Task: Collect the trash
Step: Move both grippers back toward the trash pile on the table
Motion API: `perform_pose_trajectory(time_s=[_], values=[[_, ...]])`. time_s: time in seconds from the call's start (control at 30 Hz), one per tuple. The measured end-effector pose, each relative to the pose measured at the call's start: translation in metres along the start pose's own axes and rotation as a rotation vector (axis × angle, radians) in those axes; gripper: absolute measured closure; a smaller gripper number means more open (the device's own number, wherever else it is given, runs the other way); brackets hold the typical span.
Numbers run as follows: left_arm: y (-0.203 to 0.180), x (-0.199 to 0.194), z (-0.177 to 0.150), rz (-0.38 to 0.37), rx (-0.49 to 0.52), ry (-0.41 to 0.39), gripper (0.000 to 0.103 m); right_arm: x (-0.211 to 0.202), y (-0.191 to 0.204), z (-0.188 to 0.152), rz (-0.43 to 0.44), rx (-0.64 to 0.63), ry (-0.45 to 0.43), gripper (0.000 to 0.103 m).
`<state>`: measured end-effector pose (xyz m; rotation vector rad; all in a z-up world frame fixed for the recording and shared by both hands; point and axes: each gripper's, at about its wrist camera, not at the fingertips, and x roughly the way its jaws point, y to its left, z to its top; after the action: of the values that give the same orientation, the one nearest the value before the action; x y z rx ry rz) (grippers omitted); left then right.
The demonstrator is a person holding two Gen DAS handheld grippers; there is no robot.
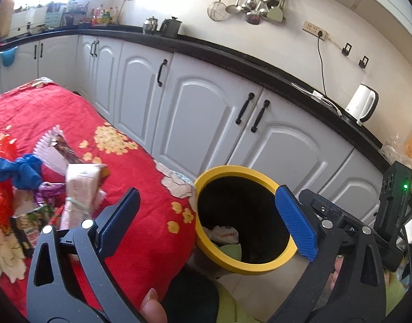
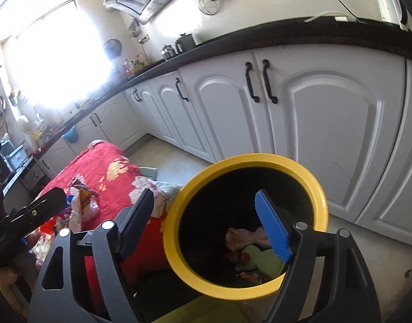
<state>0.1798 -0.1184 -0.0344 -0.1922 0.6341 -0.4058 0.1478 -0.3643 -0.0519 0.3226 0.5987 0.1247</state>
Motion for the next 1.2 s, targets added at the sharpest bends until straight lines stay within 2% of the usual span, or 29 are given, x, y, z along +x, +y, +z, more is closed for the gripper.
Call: perform_pose_trajectory(time_s=[0.4,1.2], values=[[0.033,-0.036,0.006,0.064,-0.041,-0.066,0.011,-0.005,0.045,0.001,0.049,-0.085,-0.012,0.025],[0.089,-0.09,0.016,0.172,-0.116,-0.174,0.011,0.008,0.132,-0.008,0.157,-0.214,0.021,0.024]])
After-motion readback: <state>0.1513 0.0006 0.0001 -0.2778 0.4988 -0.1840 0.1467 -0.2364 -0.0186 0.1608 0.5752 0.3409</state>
